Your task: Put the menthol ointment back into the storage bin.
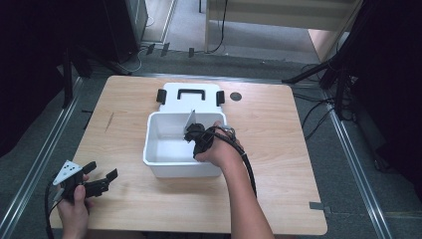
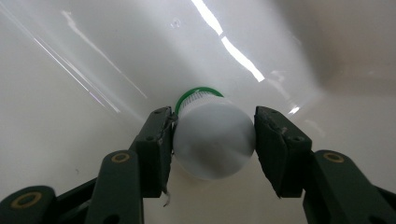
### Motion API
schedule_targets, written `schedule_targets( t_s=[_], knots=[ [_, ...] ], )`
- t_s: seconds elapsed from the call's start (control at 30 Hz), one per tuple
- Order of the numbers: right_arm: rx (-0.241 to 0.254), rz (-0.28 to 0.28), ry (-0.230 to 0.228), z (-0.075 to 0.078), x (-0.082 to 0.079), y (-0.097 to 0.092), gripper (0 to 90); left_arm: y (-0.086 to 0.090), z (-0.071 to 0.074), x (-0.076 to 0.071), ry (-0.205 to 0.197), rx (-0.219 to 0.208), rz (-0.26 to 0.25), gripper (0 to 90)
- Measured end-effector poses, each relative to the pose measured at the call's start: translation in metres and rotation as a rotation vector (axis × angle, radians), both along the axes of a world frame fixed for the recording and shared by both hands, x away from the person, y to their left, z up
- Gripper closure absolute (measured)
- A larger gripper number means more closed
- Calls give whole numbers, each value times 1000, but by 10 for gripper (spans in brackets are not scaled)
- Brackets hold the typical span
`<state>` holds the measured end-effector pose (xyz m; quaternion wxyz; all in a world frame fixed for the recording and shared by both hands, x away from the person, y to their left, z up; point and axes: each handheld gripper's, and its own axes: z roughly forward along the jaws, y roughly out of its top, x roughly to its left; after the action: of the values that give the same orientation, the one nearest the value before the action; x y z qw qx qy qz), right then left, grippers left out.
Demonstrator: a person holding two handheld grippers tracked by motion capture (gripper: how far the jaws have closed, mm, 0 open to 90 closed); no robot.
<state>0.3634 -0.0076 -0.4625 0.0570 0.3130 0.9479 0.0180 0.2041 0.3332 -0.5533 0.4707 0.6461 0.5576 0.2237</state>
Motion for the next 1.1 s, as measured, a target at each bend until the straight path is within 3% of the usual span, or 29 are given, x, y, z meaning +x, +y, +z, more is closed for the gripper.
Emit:
schedule_targets(
  t_s=[0.17, 0.27, 0.5, 0.67, 1.1],
  knots=[
    [30, -9, -25, 9, 0, -2, 433, 0, 0, 1, -1, -5, 2, 76],
    [44, -15, -17, 13, -1, -4, 404, 0, 0, 1, 1, -4, 2, 76],
    [116, -62, -60, 42, -6, -22, 331, 0, 0, 1, 0, -5, 1, 76],
    [157, -63, -89, 62, -12, -33, 275, 0, 0, 1, -1, -2, 1, 76],
    [162, -112, -140, 89, -25, -72, 193, -1, 0, 1, 1, 5, 0, 76]
  ],
)
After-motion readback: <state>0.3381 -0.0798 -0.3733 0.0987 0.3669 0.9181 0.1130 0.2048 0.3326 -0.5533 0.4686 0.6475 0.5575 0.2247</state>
